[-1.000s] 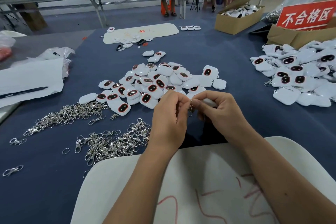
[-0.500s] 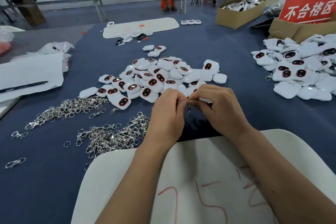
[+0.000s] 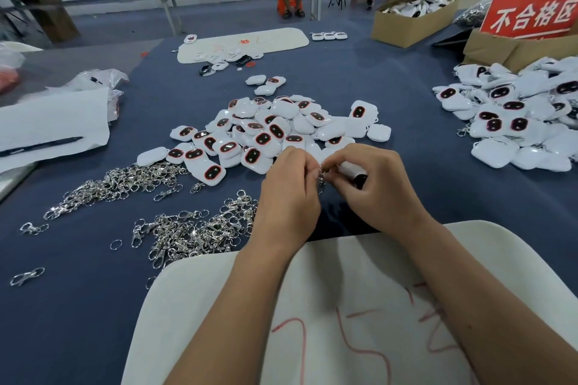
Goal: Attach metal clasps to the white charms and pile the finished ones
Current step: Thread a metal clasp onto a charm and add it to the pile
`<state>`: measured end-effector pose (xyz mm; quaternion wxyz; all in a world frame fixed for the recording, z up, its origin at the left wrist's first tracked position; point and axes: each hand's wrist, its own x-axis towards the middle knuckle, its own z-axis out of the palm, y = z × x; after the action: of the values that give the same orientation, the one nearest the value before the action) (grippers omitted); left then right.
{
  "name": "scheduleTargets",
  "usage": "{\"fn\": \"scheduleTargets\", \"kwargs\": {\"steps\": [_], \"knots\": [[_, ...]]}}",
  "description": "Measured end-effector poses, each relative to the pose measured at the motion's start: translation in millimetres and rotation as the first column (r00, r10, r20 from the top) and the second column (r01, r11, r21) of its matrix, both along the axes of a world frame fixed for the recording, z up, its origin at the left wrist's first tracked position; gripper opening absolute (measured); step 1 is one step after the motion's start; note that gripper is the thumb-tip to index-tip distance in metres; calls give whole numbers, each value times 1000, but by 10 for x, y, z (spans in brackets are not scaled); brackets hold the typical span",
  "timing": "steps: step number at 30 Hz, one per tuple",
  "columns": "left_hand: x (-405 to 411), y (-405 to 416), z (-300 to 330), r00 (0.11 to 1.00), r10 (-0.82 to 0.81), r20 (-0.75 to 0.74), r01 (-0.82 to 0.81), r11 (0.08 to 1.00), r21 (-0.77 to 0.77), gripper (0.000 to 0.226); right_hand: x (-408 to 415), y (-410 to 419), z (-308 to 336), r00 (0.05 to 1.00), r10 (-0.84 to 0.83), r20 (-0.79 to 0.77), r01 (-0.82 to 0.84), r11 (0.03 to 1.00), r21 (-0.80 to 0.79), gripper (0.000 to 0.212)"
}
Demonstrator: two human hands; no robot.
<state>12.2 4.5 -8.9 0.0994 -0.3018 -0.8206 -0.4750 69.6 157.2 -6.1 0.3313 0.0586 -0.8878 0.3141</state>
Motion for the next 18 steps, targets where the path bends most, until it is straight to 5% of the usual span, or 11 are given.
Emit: {"fn": "scheduleTargets", "kwargs": {"steps": [4,8,14,18], "knots": [[15,-5,11,999,-43,-21,43,999,-12,19,-17,31,-7,985,-21,171,74,948,-310,34],[45,-12,23,992,-108,-60,104,993,-63,20,-13,75,-20,974,37,225,89,847,-524,20],[59,-15,40,980,-182,-83,174,979,-103,19,-38,84,-33,980,20,196,107,779,-618,5],[70,-11,60,971,-223,-89,213,971,-108,24,-59,71,-55,972,-41,231,170,801,-574,16]]}}
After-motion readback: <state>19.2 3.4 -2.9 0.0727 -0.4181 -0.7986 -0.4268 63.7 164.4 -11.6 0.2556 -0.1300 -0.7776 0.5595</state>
